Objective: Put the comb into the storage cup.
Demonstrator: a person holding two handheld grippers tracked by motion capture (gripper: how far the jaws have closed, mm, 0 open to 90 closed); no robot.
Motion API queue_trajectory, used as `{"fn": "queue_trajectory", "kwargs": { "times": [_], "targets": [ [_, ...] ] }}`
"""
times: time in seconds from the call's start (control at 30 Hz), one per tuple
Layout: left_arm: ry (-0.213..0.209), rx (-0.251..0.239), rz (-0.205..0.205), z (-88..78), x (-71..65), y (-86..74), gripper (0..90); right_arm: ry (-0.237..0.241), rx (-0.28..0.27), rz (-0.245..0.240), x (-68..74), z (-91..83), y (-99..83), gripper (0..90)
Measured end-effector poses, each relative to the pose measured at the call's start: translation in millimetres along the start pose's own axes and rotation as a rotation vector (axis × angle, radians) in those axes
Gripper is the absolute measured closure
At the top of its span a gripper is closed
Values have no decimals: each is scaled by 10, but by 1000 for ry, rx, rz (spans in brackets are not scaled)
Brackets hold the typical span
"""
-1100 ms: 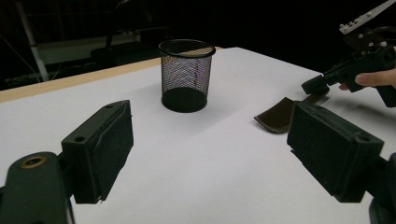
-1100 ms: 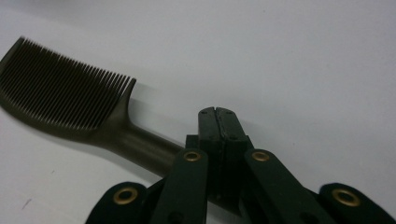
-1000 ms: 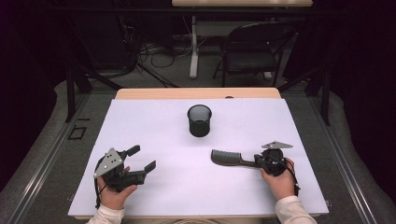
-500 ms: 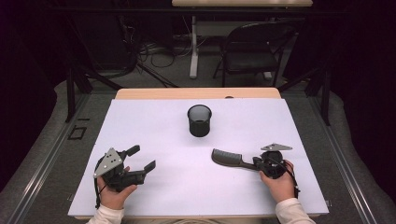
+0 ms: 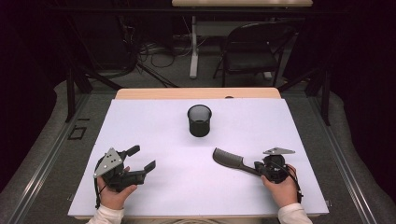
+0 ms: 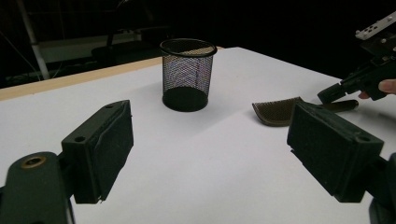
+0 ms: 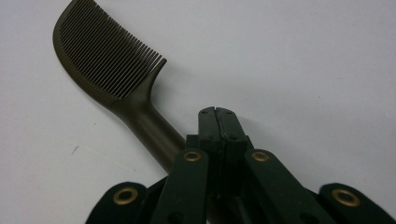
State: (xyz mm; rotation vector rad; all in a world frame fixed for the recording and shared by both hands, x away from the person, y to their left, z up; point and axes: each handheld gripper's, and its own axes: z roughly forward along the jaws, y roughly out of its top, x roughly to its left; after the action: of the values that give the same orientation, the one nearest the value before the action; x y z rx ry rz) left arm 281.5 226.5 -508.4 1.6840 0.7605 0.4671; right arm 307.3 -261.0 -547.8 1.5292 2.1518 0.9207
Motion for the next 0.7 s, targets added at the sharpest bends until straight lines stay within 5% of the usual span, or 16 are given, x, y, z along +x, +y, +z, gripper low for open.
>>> {"fn": "queue_trajectory", "kwargs": {
  "times": [0.7],
  "targets": [
    [2, 7, 3, 5, -7, -1, 145, 74, 33, -28, 185, -92, -136, 900]
  ]
}}
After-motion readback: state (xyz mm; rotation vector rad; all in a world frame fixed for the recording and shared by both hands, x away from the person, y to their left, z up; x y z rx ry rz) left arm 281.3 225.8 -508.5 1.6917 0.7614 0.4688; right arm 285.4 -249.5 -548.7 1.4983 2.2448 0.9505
